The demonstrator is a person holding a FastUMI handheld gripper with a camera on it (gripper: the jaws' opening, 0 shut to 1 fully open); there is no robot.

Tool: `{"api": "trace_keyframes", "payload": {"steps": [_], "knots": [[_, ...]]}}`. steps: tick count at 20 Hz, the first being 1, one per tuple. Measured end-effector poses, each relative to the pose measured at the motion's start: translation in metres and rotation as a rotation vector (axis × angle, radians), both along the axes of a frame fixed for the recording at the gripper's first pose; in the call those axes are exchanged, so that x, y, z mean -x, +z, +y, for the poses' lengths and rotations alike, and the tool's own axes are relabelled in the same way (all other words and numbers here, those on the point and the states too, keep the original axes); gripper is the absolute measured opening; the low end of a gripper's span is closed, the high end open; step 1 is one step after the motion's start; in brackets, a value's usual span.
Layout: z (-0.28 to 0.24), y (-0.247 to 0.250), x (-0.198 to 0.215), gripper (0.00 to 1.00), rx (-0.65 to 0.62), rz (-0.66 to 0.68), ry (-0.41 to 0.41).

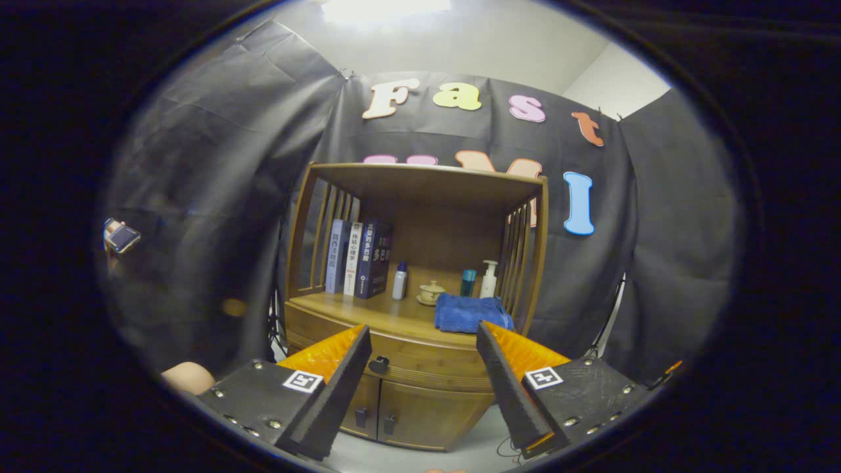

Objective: Pull open the drawer, take out the items inside it, and place them on the countertop above the cabinet.

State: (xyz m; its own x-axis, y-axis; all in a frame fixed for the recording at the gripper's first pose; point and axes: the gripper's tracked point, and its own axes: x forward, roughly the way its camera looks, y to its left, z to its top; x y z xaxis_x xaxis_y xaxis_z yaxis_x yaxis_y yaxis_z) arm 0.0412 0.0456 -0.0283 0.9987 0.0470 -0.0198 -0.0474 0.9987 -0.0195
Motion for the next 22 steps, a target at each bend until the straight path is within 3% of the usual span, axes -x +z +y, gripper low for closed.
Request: {"api": "trace_keyframes", "payload": {"steps": [6,17,22], "knots": [[0.023,-0.041,-0.048,0.96,-0.036,0.059,-0.016],[0.087,-0.159,-0.150,0.96,-0.069,0.241,-0.014],[0.090,-0.201,-0.179,0.69,-0.062,0.330,-0.059]]}}
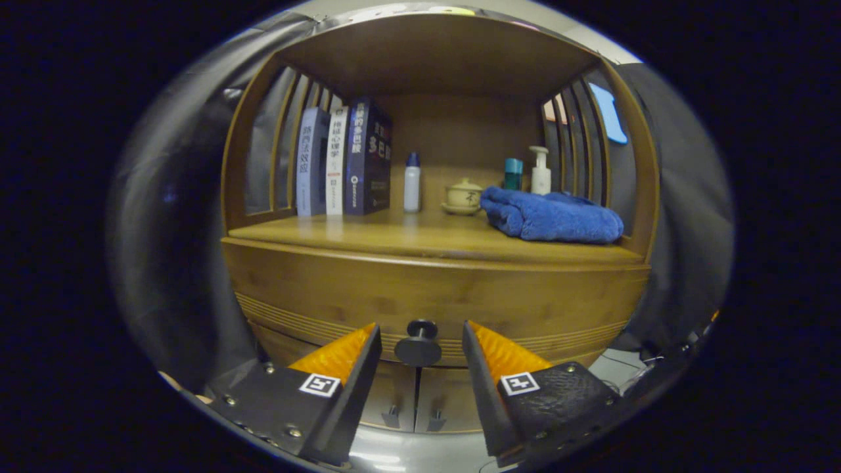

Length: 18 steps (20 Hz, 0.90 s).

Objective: Pull open the drawer, take out the items inside it, and place them on the countertop above the cabinet.

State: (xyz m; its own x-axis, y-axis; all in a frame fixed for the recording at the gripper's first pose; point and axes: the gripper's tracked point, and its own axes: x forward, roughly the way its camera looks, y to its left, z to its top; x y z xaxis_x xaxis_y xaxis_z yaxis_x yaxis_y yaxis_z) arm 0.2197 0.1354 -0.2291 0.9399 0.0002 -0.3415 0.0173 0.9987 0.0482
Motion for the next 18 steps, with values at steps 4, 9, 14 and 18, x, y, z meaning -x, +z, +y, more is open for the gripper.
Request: {"api": "trace_keyframes", "payload": {"steps": [4,9,14,18], "knots": [[0.004,-0.012,-0.018,0.46,-0.001,0.019,0.000],[0.003,-0.014,-0.019,0.37,-0.055,0.009,-0.066],[0.002,-0.016,-0.016,0.30,-0.051,0.044,-0.078],[0.002,-0.013,0.006,0.30,-0.042,0.049,-0.080]]}}
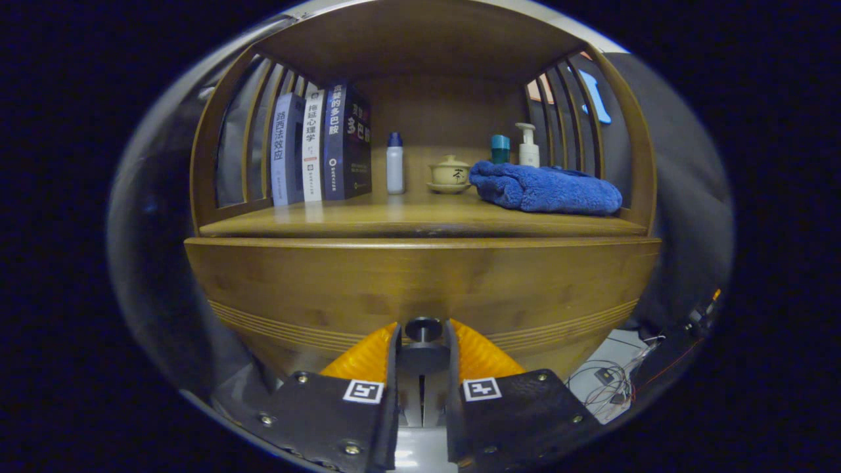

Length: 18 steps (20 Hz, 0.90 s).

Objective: Pull open the drawer, take out the items inside it, and place them on the countertop above the cabinet.

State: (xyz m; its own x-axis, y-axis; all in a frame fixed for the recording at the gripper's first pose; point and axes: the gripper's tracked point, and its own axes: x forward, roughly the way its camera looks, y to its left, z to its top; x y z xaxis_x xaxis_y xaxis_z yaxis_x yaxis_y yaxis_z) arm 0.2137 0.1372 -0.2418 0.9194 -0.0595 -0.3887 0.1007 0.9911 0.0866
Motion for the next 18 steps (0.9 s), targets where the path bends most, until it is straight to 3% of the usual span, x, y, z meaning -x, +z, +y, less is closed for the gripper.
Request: {"api": "trace_keyframes", "payload": {"steps": [12,15,16,18], "knots": [[0.001,0.012,0.110,0.30,-0.017,0.054,0.031],[0.003,0.033,0.129,0.30,-0.036,0.015,0.053],[-0.013,0.055,0.124,0.20,0.025,-0.057,-0.012],[-0.023,0.096,0.131,0.01,0.117,-0.168,0.000]]}}
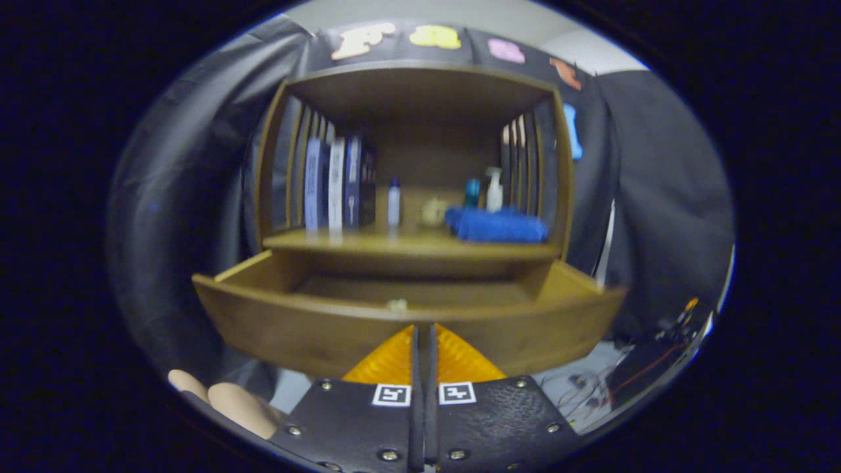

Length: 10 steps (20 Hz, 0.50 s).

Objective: Pull open the drawer, take out the items inside it, and place them on the countertop above the cabinet.

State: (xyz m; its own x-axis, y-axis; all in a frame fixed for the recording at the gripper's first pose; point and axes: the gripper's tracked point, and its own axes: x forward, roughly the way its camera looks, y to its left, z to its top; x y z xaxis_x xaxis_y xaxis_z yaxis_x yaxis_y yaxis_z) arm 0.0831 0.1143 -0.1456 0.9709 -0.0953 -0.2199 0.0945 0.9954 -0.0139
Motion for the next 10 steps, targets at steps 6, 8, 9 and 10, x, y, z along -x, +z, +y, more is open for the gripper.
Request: {"api": "trace_keyframes", "payload": {"steps": [6,8,9,10], "knots": [[-0.002,0.029,0.011,0.02,-0.058,0.001,0.018],[-0.007,0.021,0.004,0.02,-0.093,0.026,0.007],[-0.009,0.019,0.004,0.02,-0.106,0.038,0.011],[-0.009,0.021,0.001,0.02,-0.113,0.050,0.026]]}}
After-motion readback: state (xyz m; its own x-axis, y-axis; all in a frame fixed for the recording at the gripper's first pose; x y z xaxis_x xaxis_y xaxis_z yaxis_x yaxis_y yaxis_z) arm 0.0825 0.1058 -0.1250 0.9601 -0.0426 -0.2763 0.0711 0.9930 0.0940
